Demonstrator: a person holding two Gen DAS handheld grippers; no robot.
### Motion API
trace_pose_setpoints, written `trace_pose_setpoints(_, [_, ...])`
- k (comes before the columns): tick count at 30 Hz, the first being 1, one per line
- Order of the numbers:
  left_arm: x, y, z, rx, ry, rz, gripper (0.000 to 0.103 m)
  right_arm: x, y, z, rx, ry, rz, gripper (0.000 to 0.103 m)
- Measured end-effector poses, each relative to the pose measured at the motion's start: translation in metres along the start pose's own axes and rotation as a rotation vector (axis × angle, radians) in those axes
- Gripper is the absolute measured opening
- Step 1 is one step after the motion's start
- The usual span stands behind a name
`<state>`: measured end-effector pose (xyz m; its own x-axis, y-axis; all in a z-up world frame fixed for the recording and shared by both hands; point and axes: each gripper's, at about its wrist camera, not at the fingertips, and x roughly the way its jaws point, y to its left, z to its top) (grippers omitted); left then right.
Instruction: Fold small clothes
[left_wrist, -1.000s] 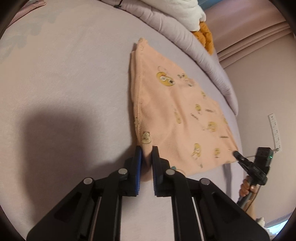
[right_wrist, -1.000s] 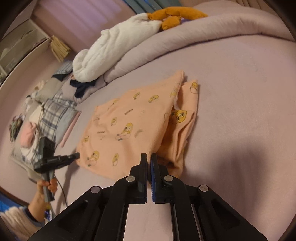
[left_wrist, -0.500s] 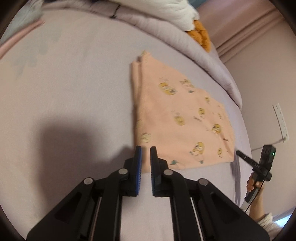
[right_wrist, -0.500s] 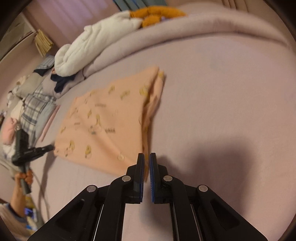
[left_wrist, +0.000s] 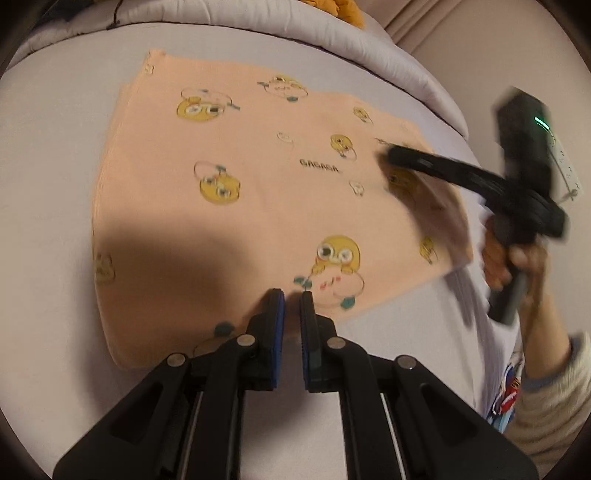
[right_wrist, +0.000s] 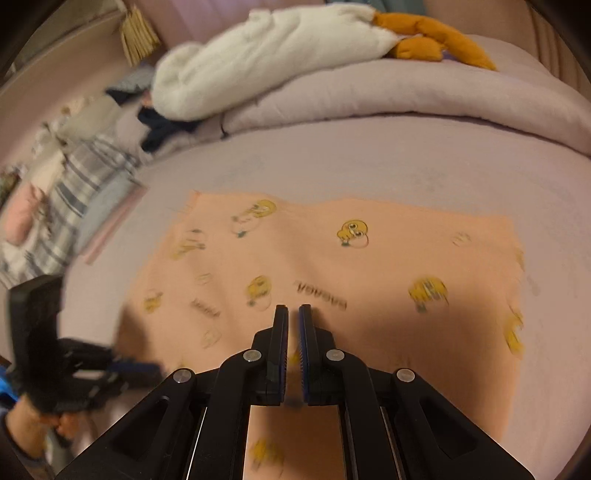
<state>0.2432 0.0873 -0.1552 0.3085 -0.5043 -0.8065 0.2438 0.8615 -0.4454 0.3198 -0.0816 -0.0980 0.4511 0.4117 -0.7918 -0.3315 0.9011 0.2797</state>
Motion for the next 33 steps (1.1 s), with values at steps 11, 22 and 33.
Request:
trace_pose_setpoints(11, [-0.032, 0.023, -0.024, -0.094, -0.027, -0.091, 0.008, 0.025, -0.054, 0.031, 0.250, -0.049, -0.157, 0.001])
trace_pose_setpoints(22, [-0.057, 0.087, 0.011, -0.358, -0.212, -0.127, 0.024, -0.015, 0.003, 0.005, 0.139, -0.077, 0.008, 0.040])
trace_pose_setpoints(33, [-0.031, 0.114, 0.039, -0.446, -0.181, -0.172, 0.033, 0.030, 0.018, 0.029, 0.107, -0.041, 0.040, 0.040])
